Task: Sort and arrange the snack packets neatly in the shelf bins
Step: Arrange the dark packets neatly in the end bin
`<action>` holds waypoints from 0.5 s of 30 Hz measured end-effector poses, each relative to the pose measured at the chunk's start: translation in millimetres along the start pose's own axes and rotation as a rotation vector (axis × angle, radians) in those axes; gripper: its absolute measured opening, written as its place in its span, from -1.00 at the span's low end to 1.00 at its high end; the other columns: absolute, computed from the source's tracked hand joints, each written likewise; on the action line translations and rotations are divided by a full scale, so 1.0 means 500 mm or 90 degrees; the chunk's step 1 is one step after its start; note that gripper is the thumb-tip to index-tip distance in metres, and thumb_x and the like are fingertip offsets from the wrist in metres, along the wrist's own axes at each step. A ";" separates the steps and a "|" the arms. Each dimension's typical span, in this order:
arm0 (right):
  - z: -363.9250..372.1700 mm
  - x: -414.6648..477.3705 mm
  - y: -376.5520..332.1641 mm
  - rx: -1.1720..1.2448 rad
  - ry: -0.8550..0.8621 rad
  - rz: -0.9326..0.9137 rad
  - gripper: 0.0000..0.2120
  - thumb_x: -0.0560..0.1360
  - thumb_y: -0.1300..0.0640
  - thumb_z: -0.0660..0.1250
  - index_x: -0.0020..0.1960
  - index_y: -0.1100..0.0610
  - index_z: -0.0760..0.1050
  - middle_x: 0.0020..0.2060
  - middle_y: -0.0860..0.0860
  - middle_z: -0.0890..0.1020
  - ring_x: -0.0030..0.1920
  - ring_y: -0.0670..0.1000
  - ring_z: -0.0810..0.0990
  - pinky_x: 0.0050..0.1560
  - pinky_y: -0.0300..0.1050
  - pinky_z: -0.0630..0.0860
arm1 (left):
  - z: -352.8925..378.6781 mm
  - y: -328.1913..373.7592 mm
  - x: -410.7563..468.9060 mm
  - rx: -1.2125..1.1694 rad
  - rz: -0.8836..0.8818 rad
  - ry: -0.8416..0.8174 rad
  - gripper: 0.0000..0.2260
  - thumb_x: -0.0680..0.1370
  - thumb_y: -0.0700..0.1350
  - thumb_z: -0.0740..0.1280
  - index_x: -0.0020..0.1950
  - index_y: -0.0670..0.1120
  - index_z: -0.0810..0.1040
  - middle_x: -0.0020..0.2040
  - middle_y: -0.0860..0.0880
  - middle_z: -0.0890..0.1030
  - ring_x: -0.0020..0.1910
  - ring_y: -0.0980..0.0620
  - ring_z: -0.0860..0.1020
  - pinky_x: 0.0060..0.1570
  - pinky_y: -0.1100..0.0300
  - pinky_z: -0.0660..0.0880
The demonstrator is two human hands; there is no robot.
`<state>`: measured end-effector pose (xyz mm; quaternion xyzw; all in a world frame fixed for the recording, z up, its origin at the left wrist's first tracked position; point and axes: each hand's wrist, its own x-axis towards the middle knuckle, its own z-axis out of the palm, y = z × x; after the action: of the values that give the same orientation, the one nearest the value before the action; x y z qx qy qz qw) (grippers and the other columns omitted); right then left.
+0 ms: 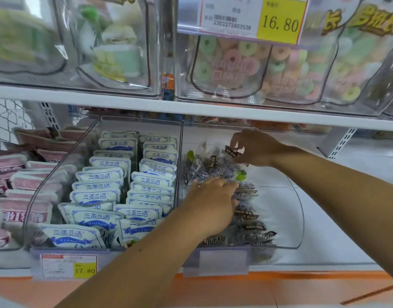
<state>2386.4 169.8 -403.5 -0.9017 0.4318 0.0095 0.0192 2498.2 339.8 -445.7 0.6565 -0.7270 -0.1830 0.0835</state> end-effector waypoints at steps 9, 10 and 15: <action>0.007 -0.013 -0.027 -0.050 0.046 0.056 -0.49 0.41 -0.09 0.46 0.22 0.14 0.39 0.13 0.06 0.49 0.16 0.12 0.47 0.03 -0.02 0.49 | -0.004 0.002 -0.003 -0.009 -0.002 0.002 -0.53 0.68 0.05 0.05 0.58 0.11 0.02 0.58 0.04 0.06 0.55 0.00 -0.01 0.51 -0.12 -0.07; 0.005 -0.017 -0.023 -0.040 0.049 0.057 -0.50 0.41 -0.07 0.46 0.21 0.14 0.40 0.14 0.07 0.47 0.17 0.12 0.47 0.05 0.00 0.50 | -0.004 0.002 -0.003 -0.012 -0.002 0.003 -0.53 0.68 0.06 0.05 0.58 0.11 0.02 0.58 0.04 0.07 0.55 0.00 -0.01 0.51 -0.12 -0.06; 0.007 -0.018 -0.019 -0.122 -0.006 0.052 -0.53 0.45 -0.17 0.39 0.10 0.21 0.53 0.09 0.09 0.49 0.10 0.12 0.49 0.01 -0.04 0.50 | -0.005 0.002 -0.005 -0.016 -0.004 0.004 -0.53 0.67 0.07 0.06 0.57 0.11 0.03 0.58 0.04 0.08 0.55 0.01 0.00 0.51 -0.11 -0.06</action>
<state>2388.3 182.8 -406.6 -0.8811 0.4651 0.0556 -0.0653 2498.7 341.7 -442.7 0.6581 -0.7224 -0.1907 0.0935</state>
